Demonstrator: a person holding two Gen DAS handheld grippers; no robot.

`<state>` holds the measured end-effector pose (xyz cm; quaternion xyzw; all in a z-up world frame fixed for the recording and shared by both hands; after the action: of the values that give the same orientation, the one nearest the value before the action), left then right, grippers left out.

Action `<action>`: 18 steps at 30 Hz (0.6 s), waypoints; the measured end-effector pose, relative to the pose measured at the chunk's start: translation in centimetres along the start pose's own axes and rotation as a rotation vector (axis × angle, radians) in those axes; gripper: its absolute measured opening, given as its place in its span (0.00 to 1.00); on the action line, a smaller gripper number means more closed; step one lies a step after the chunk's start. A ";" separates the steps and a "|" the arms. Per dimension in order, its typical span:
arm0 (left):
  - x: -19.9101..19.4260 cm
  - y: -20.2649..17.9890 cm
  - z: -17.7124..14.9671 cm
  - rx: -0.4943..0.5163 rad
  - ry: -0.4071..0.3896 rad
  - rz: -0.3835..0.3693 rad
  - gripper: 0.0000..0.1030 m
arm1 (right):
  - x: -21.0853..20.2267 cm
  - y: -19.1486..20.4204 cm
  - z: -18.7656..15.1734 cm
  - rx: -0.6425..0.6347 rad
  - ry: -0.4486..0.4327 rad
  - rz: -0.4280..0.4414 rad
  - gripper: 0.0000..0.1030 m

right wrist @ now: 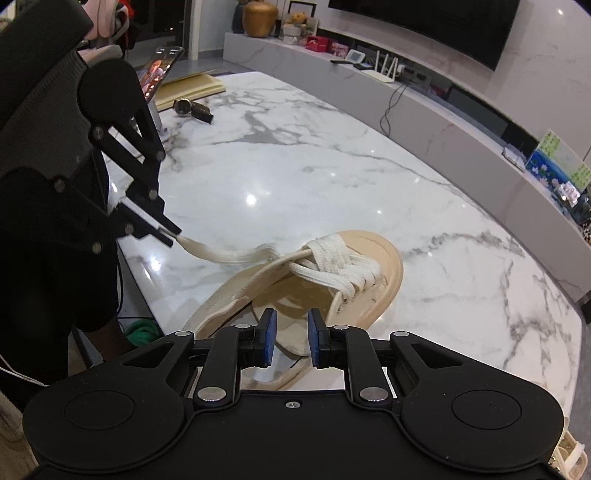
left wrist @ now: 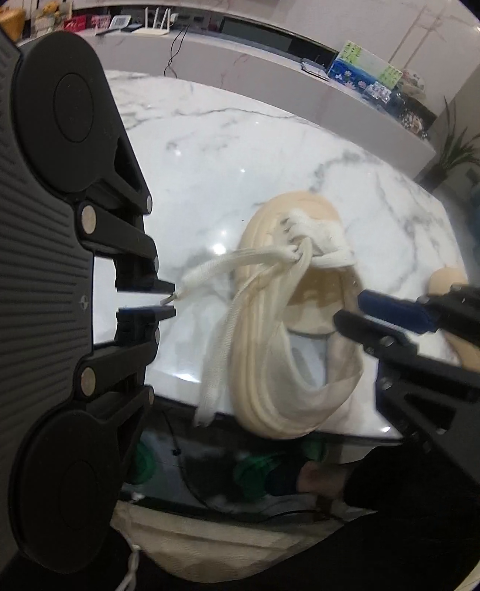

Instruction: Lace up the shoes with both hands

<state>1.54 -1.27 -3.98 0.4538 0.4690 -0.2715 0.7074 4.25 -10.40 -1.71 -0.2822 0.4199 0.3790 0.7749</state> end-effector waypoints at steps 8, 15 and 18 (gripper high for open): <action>1.3 1.3 2.0 -0.042 -0.051 -0.029 0.15 | 0.4 -0.3 0.5 -0.021 -0.024 0.020 0.15; 0.9 3.1 2.9 -0.052 -0.096 0.001 0.16 | 0.0 -0.6 0.6 -0.033 -0.040 0.017 0.15; 0.6 4.3 3.3 -0.065 -0.109 0.028 0.16 | 0.1 -0.6 0.7 -0.031 -0.046 0.023 0.15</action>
<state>6.60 -2.36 -2.34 0.4216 0.4320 -0.2704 0.7500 5.08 -10.24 -1.35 -0.2806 0.3994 0.4007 0.7754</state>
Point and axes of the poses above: each gripper's, at about its wrist camera, not at the fingertips, and x roughly the way its jaws point, y to its left, z to its top, the point moved 2 cm from there along x, roughly the way its jaws point, and after that the axes turned 8 degrees about y, right-handed, at the moved point
